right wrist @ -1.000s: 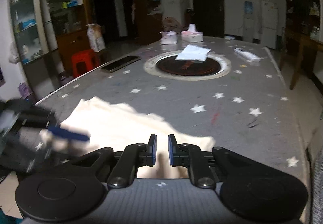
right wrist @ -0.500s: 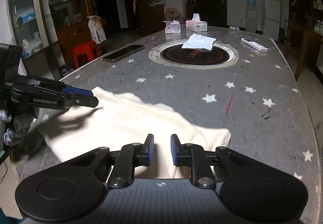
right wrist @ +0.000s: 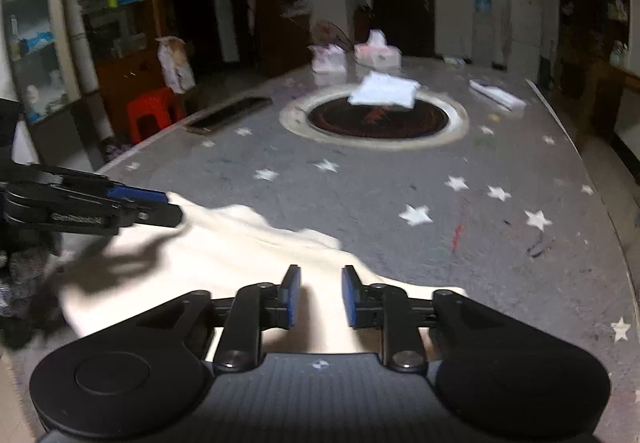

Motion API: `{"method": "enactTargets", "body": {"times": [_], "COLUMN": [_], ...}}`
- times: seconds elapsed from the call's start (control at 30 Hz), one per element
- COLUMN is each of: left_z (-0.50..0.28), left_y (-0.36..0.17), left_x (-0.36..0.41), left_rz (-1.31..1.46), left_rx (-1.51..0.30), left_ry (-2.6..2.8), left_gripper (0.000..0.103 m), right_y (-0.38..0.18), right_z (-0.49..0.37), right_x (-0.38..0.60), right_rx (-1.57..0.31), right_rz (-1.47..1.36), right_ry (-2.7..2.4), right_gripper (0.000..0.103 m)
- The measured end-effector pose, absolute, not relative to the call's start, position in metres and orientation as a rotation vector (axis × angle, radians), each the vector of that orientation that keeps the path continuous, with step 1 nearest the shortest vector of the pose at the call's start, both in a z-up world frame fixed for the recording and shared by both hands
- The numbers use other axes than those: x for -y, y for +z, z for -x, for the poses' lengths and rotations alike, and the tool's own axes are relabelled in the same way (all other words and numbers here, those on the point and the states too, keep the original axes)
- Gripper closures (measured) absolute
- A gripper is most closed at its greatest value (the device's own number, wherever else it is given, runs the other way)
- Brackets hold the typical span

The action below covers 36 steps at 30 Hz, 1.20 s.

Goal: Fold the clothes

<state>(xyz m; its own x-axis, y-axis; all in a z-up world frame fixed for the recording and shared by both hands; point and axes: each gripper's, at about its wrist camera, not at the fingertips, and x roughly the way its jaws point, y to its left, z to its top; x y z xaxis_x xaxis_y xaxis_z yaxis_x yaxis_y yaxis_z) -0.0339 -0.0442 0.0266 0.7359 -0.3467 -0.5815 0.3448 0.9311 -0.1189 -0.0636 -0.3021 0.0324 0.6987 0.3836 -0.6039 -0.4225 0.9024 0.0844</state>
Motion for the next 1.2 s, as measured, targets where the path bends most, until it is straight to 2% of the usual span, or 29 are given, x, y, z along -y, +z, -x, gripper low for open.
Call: {"method": "enactTargets", "body": {"times": [0.07,0.13,0.2,0.33,0.43,0.53,0.63,0.7,0.83,0.9,1.13,1.2], "left_z": [0.049,0.066,0.078,0.091,0.092,0.093,0.093,0.093,0.093,0.093,0.092,0.092], "left_y": [0.028,0.027,0.023,0.015,0.012,0.009,0.005,0.004,0.003,0.003,0.002,0.002], "left_x": [0.046,0.048,0.047,0.045,0.044,0.042,0.041,0.04,0.042,0.044,0.048,0.049], "left_rz": [-0.01,-0.024,-0.024,-0.019,-0.011,-0.004,0.004,0.013,0.004,-0.01,-0.036,-0.036], "left_rx": [-0.611,-0.583,-0.576,-0.572,-0.569,-0.566,-0.563,-0.567,-0.57,-0.572,-0.578,-0.58], "left_ry": [-0.386,-0.383,-0.373,-0.351,-0.339,-0.327,-0.315,-0.321,-0.336,-0.339,-0.345,-0.346], "left_gripper": [0.059,0.059,0.058,0.056,0.055,0.051,0.05,0.047,0.04,0.037,0.03,0.028], "right_y": [0.033,0.028,0.023,0.014,0.013,0.012,0.013,0.012,0.011,0.01,0.008,0.008], "right_z": [0.077,0.089,0.1,0.108,0.109,0.111,0.112,0.11,0.108,0.108,0.105,0.105], "right_x": [0.296,0.288,0.282,0.276,0.278,0.276,0.275,0.275,0.276,0.275,0.277,0.277], "right_rx": [-0.637,-0.627,-0.618,-0.601,-0.597,-0.59,-0.586,-0.594,-0.598,-0.599,-0.615,-0.617], "right_rz": [0.085,0.121,0.155,0.185,0.165,0.179,0.192,0.191,0.186,0.198,0.187,0.189], "right_ry": [0.48,0.514,0.544,0.554,0.561,0.556,0.55,0.547,0.531,0.521,0.506,0.499], "right_gripper": [0.065,0.064,0.053,0.047,0.04,0.028,0.027,0.02,0.017,0.011,0.006,0.002]}}
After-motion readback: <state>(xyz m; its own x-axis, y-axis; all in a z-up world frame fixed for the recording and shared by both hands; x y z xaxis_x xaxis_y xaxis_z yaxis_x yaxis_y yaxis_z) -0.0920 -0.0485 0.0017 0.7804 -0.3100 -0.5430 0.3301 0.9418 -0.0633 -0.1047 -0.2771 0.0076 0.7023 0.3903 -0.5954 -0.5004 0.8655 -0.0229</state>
